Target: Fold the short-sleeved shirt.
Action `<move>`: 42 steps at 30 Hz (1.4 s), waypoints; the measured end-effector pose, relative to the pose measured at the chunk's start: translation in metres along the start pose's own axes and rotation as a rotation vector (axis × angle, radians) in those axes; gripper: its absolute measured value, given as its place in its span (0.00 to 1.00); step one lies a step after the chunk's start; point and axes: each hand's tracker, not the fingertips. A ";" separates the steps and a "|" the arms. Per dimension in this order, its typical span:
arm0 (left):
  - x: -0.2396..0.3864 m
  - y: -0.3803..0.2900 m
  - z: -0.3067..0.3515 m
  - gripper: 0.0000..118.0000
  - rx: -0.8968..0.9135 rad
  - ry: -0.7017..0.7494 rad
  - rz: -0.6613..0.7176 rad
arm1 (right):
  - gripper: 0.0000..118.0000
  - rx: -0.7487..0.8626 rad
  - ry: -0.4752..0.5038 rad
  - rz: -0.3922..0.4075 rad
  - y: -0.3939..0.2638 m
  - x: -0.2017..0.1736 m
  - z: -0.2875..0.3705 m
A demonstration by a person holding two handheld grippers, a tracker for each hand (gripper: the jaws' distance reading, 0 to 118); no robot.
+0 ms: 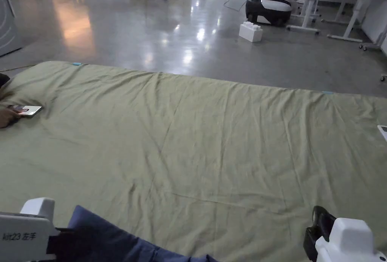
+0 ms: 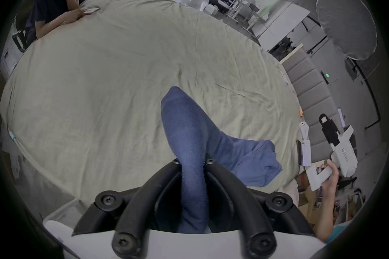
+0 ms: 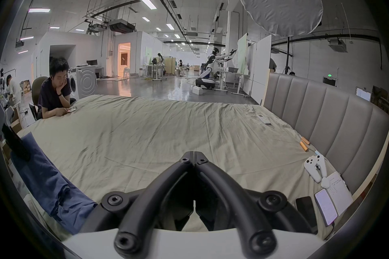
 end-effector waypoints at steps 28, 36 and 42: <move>0.205 -0.079 -0.176 0.09 -0.188 -0.024 -0.127 | 0.00 -0.039 -0.023 -0.056 -0.012 0.019 -0.002; 0.186 -0.072 -0.150 0.41 -0.186 -0.231 -0.041 | 0.01 -0.042 -0.040 -0.053 -0.014 0.024 0.001; 0.178 -0.064 -0.112 0.49 -0.140 -0.275 -0.018 | 0.00 -0.045 -0.040 -0.056 -0.016 0.025 0.002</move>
